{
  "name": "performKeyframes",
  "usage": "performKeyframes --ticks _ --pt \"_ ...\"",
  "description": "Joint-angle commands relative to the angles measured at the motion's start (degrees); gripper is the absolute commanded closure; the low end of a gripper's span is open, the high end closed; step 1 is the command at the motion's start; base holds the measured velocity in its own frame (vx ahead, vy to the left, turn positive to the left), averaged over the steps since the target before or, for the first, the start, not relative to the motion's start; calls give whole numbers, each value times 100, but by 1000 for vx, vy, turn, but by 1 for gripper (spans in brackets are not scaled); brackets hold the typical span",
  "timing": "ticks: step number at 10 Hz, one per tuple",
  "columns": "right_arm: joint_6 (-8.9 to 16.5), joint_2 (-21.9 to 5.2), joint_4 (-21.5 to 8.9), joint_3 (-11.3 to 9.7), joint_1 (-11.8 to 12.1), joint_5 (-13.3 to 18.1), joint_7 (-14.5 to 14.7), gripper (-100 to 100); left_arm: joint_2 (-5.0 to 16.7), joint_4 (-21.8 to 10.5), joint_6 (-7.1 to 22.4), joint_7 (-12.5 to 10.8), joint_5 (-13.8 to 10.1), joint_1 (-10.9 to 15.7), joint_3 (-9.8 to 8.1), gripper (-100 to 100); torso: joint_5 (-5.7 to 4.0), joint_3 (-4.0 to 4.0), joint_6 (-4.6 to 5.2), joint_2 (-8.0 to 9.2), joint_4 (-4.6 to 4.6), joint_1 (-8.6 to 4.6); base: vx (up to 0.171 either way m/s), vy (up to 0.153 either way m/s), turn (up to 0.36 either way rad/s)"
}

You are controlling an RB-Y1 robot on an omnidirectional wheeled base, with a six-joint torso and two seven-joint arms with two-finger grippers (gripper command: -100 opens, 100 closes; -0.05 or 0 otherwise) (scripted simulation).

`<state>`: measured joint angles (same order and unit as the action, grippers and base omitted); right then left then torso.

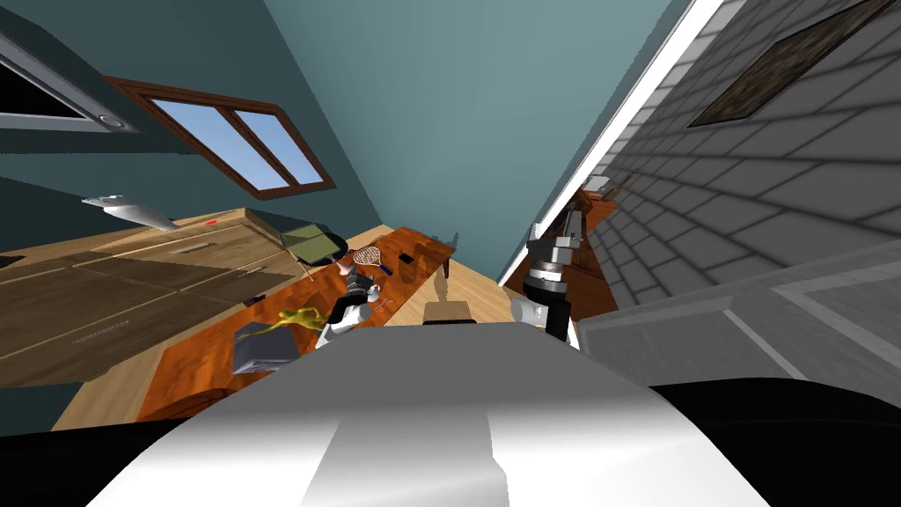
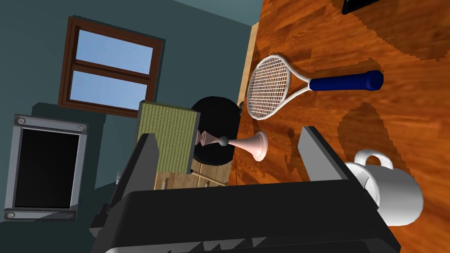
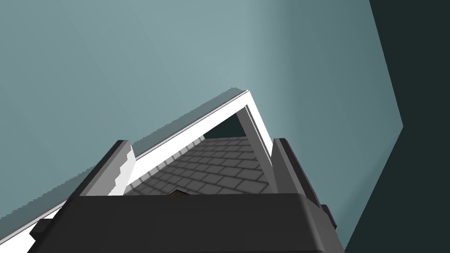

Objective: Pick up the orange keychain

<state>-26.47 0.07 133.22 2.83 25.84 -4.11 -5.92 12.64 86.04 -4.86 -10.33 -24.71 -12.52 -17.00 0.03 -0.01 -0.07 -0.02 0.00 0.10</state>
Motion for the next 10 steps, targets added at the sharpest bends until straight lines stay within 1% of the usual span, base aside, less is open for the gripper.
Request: performKeyframes --ticks 1,2,3,4,5,6,7,8,9,10 --pt "0 0 0 0 0 0 0 0 104 -286 158 -161 -157 67 -69 -100 0 0 0 0 0 0 -17 27 -212" --pt "0 0 0 -1 -1 0 0 0 104 -444 158 -161 -157 67 -69 -100 0 2 5 3 1 2 -13 33 -157" --pt "0 0 0 0 0 0 0 0 160 -682 346 -284 -289 184 -165 -100 1 1 2 2 0 3 -19 45 -222" --pt "0 0 0 0 -1 0 0 0 160 -818 377 -284 -289 184 -165 -100 1 2 4 3 1 8 -20 42 -124" --pt "0 0 0 0 0 0 0 0 209 -1008 593 -402 -420 302 -261 -100 1 1 1 2 1 7 -29 38 -186" --pt "0 0 0 0 -1 0 0 0 209 -1164 593 -402 -420 302 -261 -100 1 3 3 5 1 7 -23 41 -130" --pt "0 0 0 0 0 0 0 0 209 -1235 593 -402 -420 302 -261 -100 1 3 0 5 1 6 -6 18 0" --pt "0 0 0 0 0 0 0 0 251 -1560 805 -515 -549 420 -356 -100 0 0 -1 -1 0 0 -7 23 -174" --pt "0 0 0 0 -1 0 0 0 251 -1615 805 -515 -549 420 -356 -100 -1 0 3 -1 0 0 -15 30 -137" --pt "0 0 0 0 0 0 0 0 285 -1797 1012 -621 -675 539 -447 -100 0 0 0 1 0 2 -29 49 -228"
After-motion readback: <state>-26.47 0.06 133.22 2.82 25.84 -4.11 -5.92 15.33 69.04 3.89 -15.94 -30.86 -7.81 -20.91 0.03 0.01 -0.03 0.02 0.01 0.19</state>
